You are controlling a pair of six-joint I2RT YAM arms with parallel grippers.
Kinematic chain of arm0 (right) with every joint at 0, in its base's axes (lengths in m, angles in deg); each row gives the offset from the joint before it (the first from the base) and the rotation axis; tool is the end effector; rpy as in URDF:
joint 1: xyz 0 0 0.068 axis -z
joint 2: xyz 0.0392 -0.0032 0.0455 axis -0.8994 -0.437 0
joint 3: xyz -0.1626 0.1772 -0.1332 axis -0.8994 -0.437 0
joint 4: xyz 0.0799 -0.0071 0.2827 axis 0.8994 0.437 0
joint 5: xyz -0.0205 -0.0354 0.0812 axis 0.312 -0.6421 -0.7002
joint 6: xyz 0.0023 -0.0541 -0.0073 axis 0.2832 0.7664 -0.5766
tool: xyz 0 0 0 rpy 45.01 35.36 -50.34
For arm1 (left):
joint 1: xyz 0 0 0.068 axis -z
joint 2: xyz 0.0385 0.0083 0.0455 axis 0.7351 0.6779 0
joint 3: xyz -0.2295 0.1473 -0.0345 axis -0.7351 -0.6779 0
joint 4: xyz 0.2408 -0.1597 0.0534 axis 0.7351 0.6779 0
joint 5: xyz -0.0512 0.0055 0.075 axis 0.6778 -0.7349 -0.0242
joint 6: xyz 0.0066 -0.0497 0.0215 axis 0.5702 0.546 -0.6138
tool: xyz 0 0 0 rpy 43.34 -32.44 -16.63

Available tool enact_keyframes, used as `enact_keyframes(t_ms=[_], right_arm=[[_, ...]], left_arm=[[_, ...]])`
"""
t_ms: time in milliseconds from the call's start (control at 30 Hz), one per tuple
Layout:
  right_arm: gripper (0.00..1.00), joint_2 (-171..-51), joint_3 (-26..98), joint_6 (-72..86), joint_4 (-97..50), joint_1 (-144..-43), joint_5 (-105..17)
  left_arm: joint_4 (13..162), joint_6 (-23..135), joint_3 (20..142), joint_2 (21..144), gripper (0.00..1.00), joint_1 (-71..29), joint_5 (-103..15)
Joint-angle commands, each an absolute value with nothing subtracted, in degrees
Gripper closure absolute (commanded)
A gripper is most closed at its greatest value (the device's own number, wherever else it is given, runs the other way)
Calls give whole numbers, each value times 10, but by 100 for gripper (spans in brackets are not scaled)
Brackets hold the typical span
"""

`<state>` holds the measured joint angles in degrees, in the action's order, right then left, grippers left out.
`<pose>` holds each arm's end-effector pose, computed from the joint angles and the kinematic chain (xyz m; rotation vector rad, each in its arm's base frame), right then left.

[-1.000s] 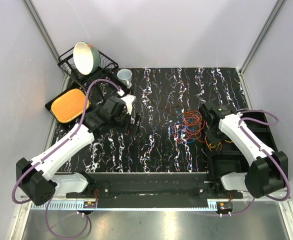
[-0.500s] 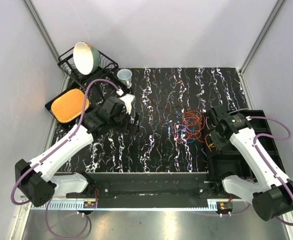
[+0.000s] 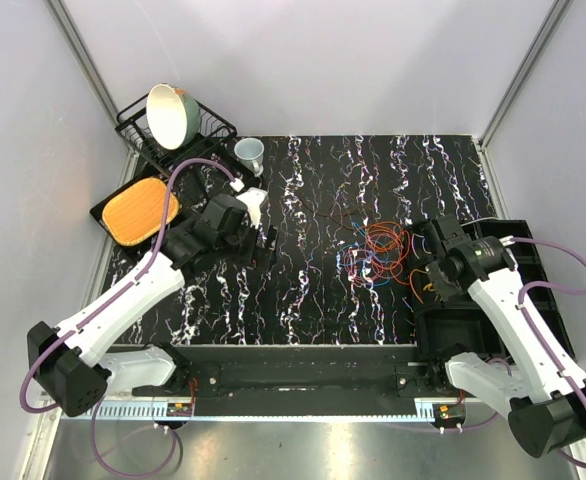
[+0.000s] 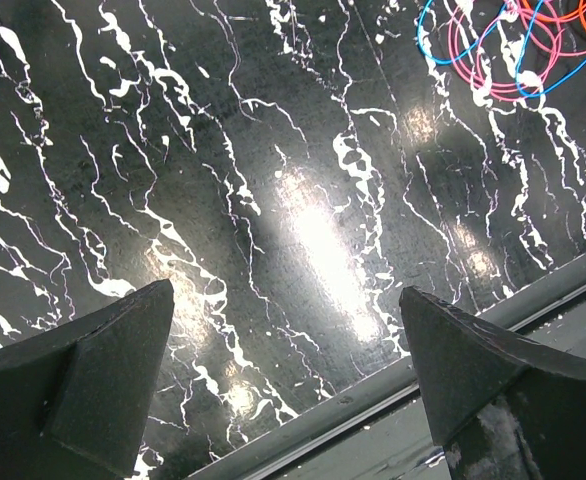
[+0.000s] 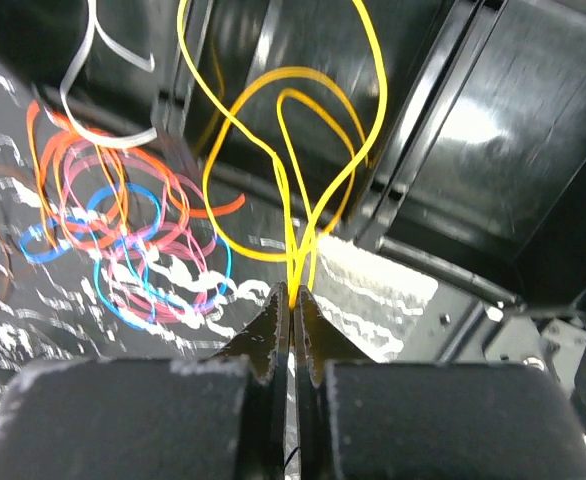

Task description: Untangle the cables

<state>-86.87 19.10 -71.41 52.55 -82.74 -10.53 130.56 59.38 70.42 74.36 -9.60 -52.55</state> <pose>0.1755 0.0424 0.3018 1.5104 2.1521 -0.0912 0.2187 -0.1689 0.3129 0.4756 2.3669 -0.4249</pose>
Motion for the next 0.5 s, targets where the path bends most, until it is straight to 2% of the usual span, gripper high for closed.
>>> enact_keyframes(t_ms=[0,100,133,167,200,233,300,467], right_arm=[[100,-873,196,-757,691,-820,-11],[100,-888,190,-773,691,-818,3],[94,-895,189,-776,690,-817,5],[61,-898,193,-778,691,-817,7],[40,-901,200,-774,690,-817,12],[24,-901,204,-771,690,-816,17],[1,-896,218,-768,691,-817,36],[0,-884,259,-759,672,-817,75]], left_arm=[[1285,591,699,729,1,-99,-536],[1285,591,697,727,1,-99,-537],[1285,591,697,727,1,-100,-539],[1285,591,697,727,1,-99,-541],[1285,591,696,726,1,-99,-541],[1285,591,696,726,1,-99,-541],[1285,591,695,727,1,-99,-542],[1285,591,695,728,1,-99,-546]])
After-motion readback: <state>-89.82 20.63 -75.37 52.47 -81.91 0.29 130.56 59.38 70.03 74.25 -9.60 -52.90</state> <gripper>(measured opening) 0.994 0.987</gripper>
